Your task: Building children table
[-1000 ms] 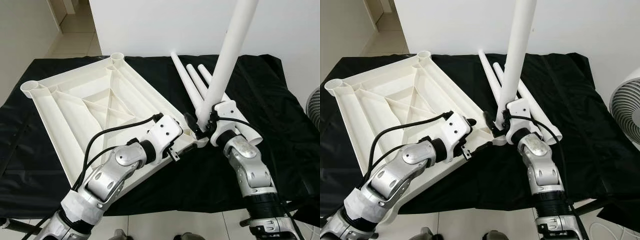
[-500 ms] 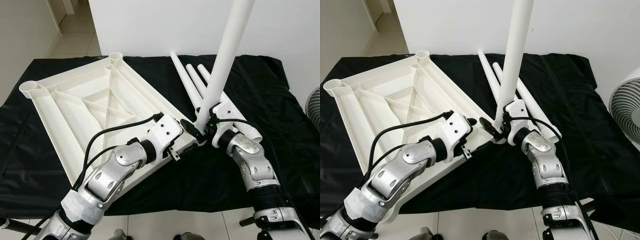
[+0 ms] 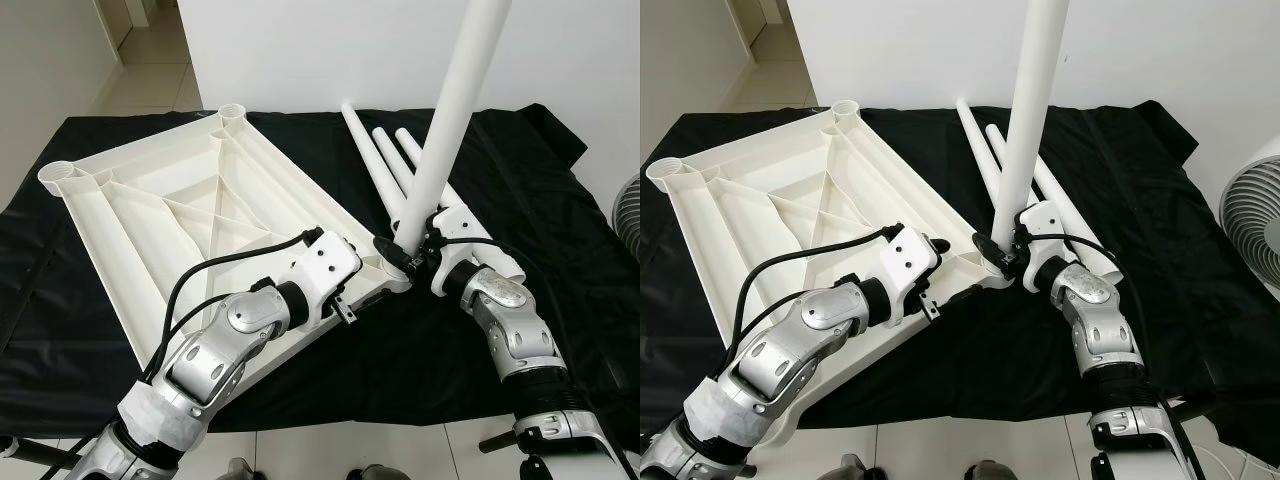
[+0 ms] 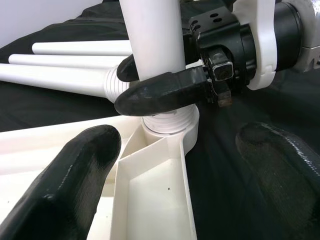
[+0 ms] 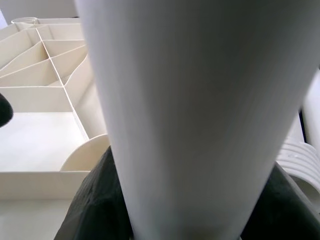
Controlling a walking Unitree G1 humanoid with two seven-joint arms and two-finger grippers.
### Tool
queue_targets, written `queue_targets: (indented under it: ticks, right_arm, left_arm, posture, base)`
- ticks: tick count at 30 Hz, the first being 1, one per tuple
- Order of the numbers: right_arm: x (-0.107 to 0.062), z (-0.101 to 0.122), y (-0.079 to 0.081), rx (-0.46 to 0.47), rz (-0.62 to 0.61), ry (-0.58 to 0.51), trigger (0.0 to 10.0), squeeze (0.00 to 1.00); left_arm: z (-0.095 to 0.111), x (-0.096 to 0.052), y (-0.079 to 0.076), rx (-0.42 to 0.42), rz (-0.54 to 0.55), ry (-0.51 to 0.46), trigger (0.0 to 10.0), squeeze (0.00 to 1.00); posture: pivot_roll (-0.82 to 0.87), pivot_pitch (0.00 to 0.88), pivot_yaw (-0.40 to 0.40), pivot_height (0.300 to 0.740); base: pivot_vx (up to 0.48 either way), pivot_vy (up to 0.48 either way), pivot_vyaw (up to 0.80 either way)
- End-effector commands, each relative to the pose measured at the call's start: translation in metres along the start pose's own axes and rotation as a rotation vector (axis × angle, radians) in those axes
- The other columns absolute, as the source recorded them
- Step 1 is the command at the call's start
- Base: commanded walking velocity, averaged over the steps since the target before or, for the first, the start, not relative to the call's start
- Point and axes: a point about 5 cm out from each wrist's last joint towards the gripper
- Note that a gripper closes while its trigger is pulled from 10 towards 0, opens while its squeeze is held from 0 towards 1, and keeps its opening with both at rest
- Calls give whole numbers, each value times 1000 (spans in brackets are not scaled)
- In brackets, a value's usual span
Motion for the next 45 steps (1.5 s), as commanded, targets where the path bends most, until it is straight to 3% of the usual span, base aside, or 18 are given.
queue_targets:
  ticks: [1,3,6,8,10,11,13,16,17,23,28,29,34,35,39,40,45]
  right_arm:
    - [1,0,4,7,-26,-3,10000,0]
    - [2,0,5,19,-89,-4,10000,0]
    - [2,-5,4,65,-295,40,10000,0]
    - [2,-5,4,65,-295,40,10000,0]
    - [0,-10,4,84,-447,79,10000,0]
    - [0,-10,4,84,-447,79,10000,0]
    - [-4,-14,12,99,-576,100,10000,0]
    - [-5,-14,20,121,-619,100,10000,0]
    - [-5,-14,29,141,-651,93,10000,0]
    - [-4,-11,41,170,-683,71,10000,0]
    - [-5,-4,39,164,-720,44,10000,0]
    - [-5,-3,38,155,-722,43,10000,1000]
    - [-3,3,38,163,-699,13,10000,1000]
    - [1,9,32,164,-635,-20,10000,1000]
    - [4,12,29,168,-587,-32,10000,1000]
    - [5,15,27,154,-541,-43,10000,0]
    - [9,21,22,102,-394,-48,10000,0]
  left_arm:
    - [-1,-2,-4,-2,-92,6,10000,0]
    - [-1,-1,-4,-2,-93,5,10000,0]
    - [0,0,-4,-3,-93,0,10000,0]
    - [0,0,-4,-3,-93,0,10000,0]
    - [0,0,-4,-5,-92,0,10000,0]
    - [0,0,-4,-5,-92,0,10000,0]
    - [-1,0,-3,-5,-93,3,10000,0]
    - [-1,0,-4,-4,-95,4,10000,0]
    - [-1,0,-4,-3,-97,4,10000,0]
    - [-2,1,-3,0,-100,6,10000,0]
    - [-2,0,-3,3,-103,7,10000,0]
    - [-2,1,-3,5,-103,7,10000,0]
    - [-1,1,-2,6,-100,5,10000,0]
    - [-1,1,-2,6,-97,4,10000,0]
    - [-1,1,-2,7,-97,3,10000,0]
    - [-1,1,-3,6,-96,3,10000,0]
    - [-1,2,-3,5,-95,1,10000,0]
  posture:
    - [-145,70,34,740]
    - [-147,71,34,740]
    - [-146,69,35,740]
    - [-146,69,35,740]
    - [-145,65,35,740]
    - [-145,65,35,740]
    - [-146,62,37,740]
    - [-146,62,37,740]
    - [-146,58,37,740]
    - [-139,54,34,740]
    - [-143,50,35,740]
    - [-143,45,34,740]
    - [-143,41,33,740]
    - [-142,36,30,740]
    - [-142,36,30,740]
    - [-141,34,29,740]
    - [-141,33,27,740]
  base:
    - [0,0,0]
    - [0,0,0]
    - [0,0,0]
    - [0,0,0]
    - [0,0,0]
    - [0,0,0]
    - [0,0,0]
    - [0,0,0]
    - [0,0,0]
    - [0,0,0]
    - [0,0,0]
    - [0,0,0]
    - [0,0,0]
    - [0,0,0]
    - [0,0,0]
    - [0,0,0]
    - [0,0,0]
Point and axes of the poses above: a point about 5 cm out from each wrist's last joint towards the gripper, its own x axis pointing out of the wrist towards the gripper, its own z axis along the axis of the wrist's last joint, y = z × x
